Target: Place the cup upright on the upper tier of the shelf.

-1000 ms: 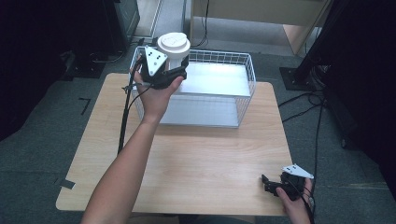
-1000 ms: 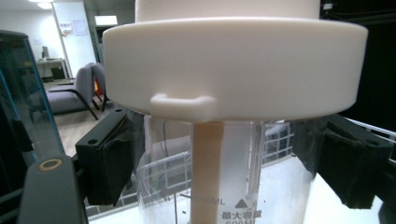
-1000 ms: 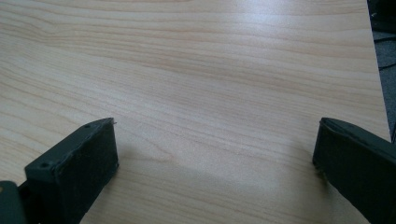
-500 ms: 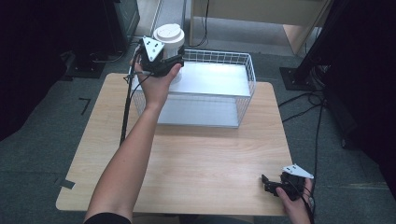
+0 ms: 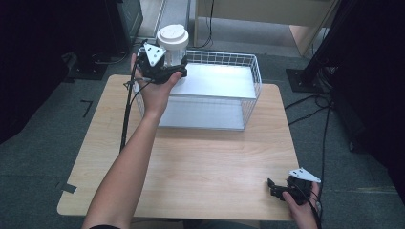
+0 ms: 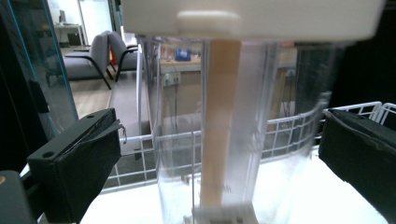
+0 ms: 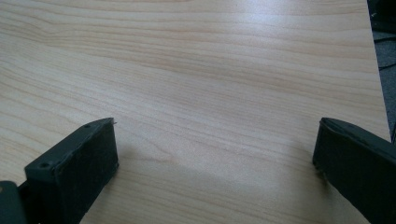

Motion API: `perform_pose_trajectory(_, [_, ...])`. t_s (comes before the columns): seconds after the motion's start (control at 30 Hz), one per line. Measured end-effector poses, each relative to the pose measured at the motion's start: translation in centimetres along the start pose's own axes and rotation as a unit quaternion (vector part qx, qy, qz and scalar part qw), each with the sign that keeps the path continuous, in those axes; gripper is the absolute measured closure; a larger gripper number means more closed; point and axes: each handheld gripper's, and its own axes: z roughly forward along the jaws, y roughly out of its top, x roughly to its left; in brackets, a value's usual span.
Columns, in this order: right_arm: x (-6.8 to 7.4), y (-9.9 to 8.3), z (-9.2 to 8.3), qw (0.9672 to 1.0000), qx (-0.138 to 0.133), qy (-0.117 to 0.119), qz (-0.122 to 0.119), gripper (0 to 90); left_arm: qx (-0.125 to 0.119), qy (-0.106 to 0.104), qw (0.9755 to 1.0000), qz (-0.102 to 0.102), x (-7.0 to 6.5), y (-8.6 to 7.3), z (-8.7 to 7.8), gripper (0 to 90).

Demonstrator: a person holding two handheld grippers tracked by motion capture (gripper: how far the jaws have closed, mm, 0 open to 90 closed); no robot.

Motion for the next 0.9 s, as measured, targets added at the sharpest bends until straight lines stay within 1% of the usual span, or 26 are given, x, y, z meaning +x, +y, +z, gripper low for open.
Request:
perform_pose_trajectory(0.07, [0.0, 0.0, 0.0, 1.0, 0.0, 0.0, 0.0, 0.0, -0.002, -0.001, 1.0, -0.001, -0.1, -0.1, -0.2, 0.0])
perform_pose_trajectory(0.13, [0.0, 0.0, 0.0, 1.0, 0.0, 0.0, 0.0, 0.0, -0.004, -0.004, 1.0, 0.007, -0.3, -0.7, -1.0, 0.0])
perform_pose_trajectory(0.3, [0.0, 0.0, 0.0, 1.0, 0.0, 0.0, -0.001, 0.0, -0.001, -0.008, 0.9997, 0.023, -0.6, -1.9, -2.2, 0.0])
perform_pose_trajectory(0.4, [0.0, 0.0, 0.0, 1.0, 0.0, 0.0, 0.0, 0.0, 0.0, -0.009, 0.9998, 0.016, -0.5, -2.7, -3.0, 0.0])
perform_pose_trajectory(0.5, [0.0, 0.0, 0.0, 1.0, 0.0, 0.0, -0.001, 0.0, 0.006, -0.011, 0.9998, 0.018, -0.4, -3.8, -3.8, 0.0])
perform_pose_trajectory(0.6, [0.0, 0.0, 0.0, 1.0, 0.0, 0.0, 0.0, 0.0, 0.009, -0.011, 0.9994, 0.03, -0.5, -5.0, -4.6, 0.0])
perform_pose_trajectory(0.63, [0.0, 0.0, 0.0, 1.0, 0.0, 0.0, 0.0, 0.0, 0.009, -0.011, 0.9994, 0.03, -0.5, -5.0, -4.6, 0.0])
perform_pose_trajectory(0.67, [0.0, 0.0, 0.0, 1.0, 0.0, 0.0, 0.0, 0.0, 0.011, -0.01, 0.9992, 0.036, -0.5, -5.4, -5.0, 0.0])
perform_pose_trajectory(0.7, [0.0, 0.0, 0.0, 1.0, 0.0, 0.0, -0.001, 0.0, 0.011, -0.011, 0.9993, 0.035, -0.4, -6.1, -5.6, 0.0])
perform_pose_trajectory(0.77, [0.0, 0.0, 0.0, 1.0, 0.0, 0.0, 0.0, 0.0, 0.011, -0.011, 0.9993, 0.034, -0.4, -6.3, -5.8, 0.0])
perform_pose_trajectory(0.83, [0.0, 0.0, 0.0, 1.0, 0.001, -0.001, -0.001, 0.0, 0.014, -0.007, 0.9993, 0.035, -0.2, -7.4, -6.8, 0.0])
perform_pose_trajectory(0.9, [0.0, 0.0, 0.0, 1.0, 0.001, -0.001, -0.001, 0.0, 0.017, -0.008, 0.9992, 0.035, -0.2, -7.7, -7.0, 0.0])
